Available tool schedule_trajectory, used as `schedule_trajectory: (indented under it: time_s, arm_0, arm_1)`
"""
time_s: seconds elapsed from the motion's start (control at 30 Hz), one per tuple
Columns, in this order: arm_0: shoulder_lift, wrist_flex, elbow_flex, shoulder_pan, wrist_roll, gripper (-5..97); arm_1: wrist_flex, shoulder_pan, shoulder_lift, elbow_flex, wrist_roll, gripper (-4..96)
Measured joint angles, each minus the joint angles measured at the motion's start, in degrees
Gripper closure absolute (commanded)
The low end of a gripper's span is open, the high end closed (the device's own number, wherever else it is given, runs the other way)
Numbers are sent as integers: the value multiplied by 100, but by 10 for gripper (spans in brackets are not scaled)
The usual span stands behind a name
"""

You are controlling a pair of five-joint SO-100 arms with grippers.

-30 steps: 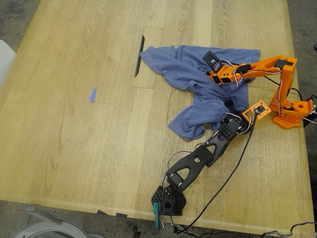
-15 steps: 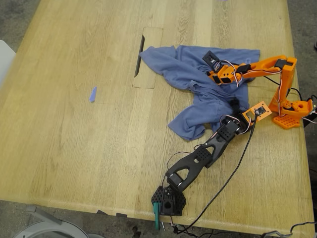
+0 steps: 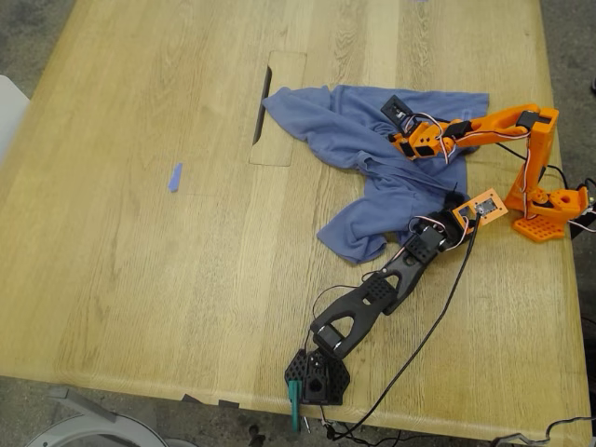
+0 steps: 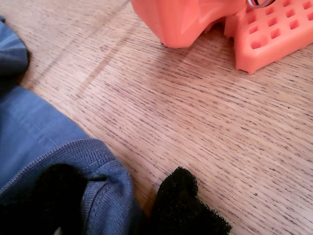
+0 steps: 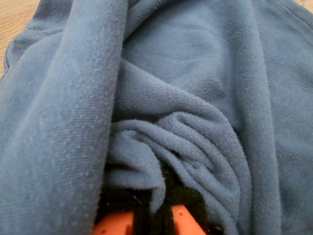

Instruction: Fold a T-shirt

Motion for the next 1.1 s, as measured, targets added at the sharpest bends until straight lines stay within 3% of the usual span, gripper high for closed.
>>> schedule_trajectory:
  time_s: [0.4, 0.97, 1.1]
  arm_0:
    - [-141, -9, 0, -79, 141, 665]
    - [-105, 413, 0, -475, 431, 906]
    - [-88, 422, 0, -545, 448, 917]
  arm_1:
    - [0, -26, 44, 9, 0, 914]
    - [0, -79, 193, 88, 0, 914]
    - [0, -97, 343, 202, 0, 914]
